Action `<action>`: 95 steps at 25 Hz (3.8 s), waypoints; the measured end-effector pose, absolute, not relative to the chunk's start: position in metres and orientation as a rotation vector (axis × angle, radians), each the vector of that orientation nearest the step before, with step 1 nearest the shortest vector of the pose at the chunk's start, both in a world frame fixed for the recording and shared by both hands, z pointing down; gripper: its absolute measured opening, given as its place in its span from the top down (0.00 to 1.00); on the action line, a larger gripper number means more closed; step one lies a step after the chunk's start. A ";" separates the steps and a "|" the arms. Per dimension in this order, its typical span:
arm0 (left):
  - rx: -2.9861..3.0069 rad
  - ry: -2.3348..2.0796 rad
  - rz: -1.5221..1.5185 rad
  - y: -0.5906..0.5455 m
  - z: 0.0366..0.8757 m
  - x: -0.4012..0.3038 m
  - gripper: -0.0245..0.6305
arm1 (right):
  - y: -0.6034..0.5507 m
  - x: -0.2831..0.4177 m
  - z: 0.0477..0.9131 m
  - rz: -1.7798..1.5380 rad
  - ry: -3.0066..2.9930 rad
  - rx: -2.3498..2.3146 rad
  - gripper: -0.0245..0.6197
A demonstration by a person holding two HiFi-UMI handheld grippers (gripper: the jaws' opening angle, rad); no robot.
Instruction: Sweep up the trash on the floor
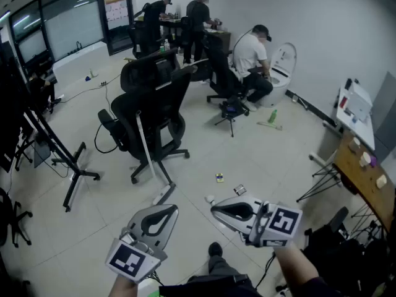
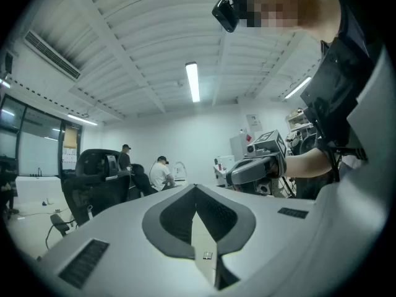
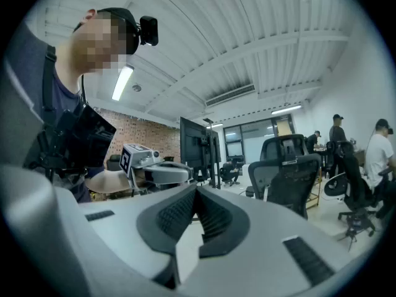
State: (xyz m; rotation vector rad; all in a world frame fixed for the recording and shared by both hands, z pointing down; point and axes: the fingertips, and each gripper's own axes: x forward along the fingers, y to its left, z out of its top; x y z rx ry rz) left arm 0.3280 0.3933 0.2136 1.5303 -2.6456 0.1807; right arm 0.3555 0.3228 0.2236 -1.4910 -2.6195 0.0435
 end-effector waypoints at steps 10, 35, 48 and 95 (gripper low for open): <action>1.326 -2.766 0.182 0.327 0.212 0.201 0.96 | 0.252 0.223 0.228 0.058 -2.511 -1.691 0.93; 1.282 -2.751 0.230 0.409 0.248 -0.050 0.96 | 0.341 -0.028 0.252 -0.077 -2.449 -1.658 0.93; 1.155 -2.774 0.300 0.477 0.290 -0.137 0.96 | 0.403 -0.156 0.318 -0.233 -2.457 -1.575 0.93; 0.858 -2.720 0.250 0.535 0.369 -0.184 0.96 | 0.489 -0.251 0.466 -0.184 -2.280 -1.577 0.78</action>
